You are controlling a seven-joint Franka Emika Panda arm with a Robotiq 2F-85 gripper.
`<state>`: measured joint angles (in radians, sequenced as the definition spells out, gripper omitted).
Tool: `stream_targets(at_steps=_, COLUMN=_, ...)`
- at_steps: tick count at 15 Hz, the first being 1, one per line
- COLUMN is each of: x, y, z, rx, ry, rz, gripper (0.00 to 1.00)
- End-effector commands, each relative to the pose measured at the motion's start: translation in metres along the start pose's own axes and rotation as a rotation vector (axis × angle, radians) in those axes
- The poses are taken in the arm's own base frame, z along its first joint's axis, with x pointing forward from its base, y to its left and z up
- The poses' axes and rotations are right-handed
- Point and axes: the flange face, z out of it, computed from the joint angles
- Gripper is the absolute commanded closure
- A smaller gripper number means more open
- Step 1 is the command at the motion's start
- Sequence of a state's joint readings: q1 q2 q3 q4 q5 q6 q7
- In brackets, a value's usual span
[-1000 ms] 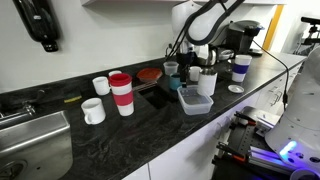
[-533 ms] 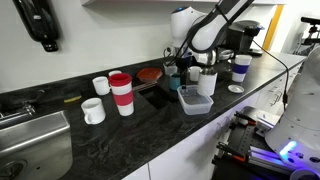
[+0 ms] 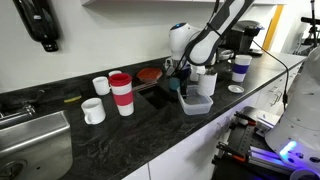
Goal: Move the clear bowl to the left
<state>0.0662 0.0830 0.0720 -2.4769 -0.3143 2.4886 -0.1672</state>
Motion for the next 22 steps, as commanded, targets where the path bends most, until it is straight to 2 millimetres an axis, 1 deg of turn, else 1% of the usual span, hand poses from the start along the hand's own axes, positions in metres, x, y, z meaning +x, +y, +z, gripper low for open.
stream_targets(at_steps=1, x=0.003, y=0.006, z=-0.003, rx=-0.011, ry=0.03, rz=0.005, gripper=0.37)
stream_targets(at_steps=3, x=0.0, y=0.005, z=-0.006, rx=-0.007, ry=0.034, rz=0.017, gripper=0.53)
stream_targets(at_steps=6, x=-0.003, y=0.001, z=-0.008, rx=-0.009, ry=0.031, rz=0.01, gripper=0.73)
stream_targets(at_steps=9, x=-0.005, y=-0.01, z=-0.008, rx=-0.017, ry=0.018, rz=-0.015, gripper=0.95)
stream_targets(at_steps=10, x=-0.006, y=-0.014, z=-0.009, rx=-0.018, ry=0.016, rz=-0.023, gripper=0.99)
stream_targets(at_steps=12, x=-0.007, y=-0.022, z=-0.016, rx=-0.019, ry=0.022, rz=-0.03, gripper=0.96)
stream_targets(at_steps=16, x=0.001, y=-0.035, z=-0.046, rx=-0.047, ry=0.069, rz=-0.042, gripper=0.98)
stream_targets(at_steps=17, x=0.003, y=-0.039, z=-0.054, rx=-0.048, ry=0.075, rz=-0.044, gripper=1.0)
stream_targets(at_steps=18, x=0.005, y=-0.045, z=-0.059, rx=-0.046, ry=0.075, rz=-0.041, gripper=0.99)
stream_targets(at_steps=20, x=0.011, y=-0.058, z=-0.066, rx=-0.031, ry=0.075, rz=-0.04, gripper=0.98)
stream_targets(at_steps=22, x=0.019, y=-0.074, z=-0.067, rx=0.01, ry=0.078, rz=-0.037, gripper=0.99)
